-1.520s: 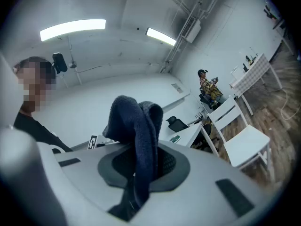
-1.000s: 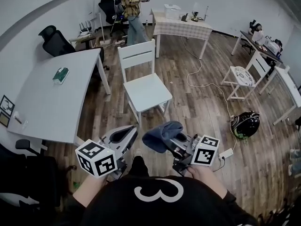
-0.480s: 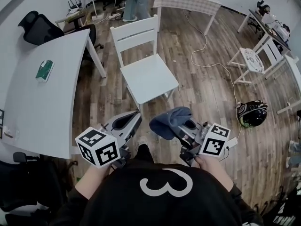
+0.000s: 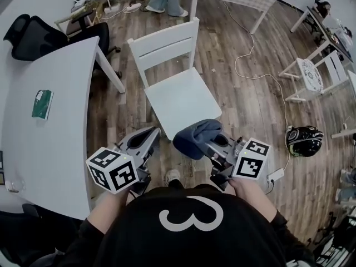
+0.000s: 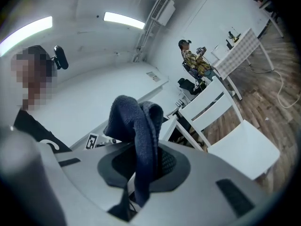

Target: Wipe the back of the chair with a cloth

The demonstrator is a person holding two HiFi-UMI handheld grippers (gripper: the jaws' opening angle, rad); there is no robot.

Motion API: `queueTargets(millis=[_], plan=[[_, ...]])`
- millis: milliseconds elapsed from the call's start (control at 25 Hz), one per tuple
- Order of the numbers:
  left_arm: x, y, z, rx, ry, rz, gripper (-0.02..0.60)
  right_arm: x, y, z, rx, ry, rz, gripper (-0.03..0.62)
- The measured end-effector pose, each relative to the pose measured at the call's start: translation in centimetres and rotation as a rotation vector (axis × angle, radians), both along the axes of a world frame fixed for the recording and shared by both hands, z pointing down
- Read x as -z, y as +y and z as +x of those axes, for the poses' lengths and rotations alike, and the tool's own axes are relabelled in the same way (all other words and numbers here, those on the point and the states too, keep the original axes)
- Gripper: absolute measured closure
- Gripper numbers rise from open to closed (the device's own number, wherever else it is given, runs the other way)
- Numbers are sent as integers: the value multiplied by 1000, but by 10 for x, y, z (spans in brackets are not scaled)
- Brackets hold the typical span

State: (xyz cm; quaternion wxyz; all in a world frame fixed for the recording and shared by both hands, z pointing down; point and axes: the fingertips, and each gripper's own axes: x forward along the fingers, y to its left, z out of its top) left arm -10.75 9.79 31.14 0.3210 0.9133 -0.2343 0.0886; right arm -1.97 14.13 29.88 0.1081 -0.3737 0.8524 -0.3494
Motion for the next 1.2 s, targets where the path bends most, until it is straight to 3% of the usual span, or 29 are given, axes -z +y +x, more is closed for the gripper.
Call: queueTargets(millis=[280,400,760,1000,1200], plan=[[-10,-65,33,50,-11,-33,568,-11,-70,28,49,-15,-16,543],[-10,-100,48,114,10,-66,568,-15,-111,46,92,-15,-19,543],[0,-205,86,323,22,-68,568,-15,-230,98,222,2,-15,543],[-5,-221,88,446,7,-87,568,-24,-270,100,337,11,-31,543],[-13,-224,76,497,0,-103,568,-29,-285,84,384,14,-33,543]])
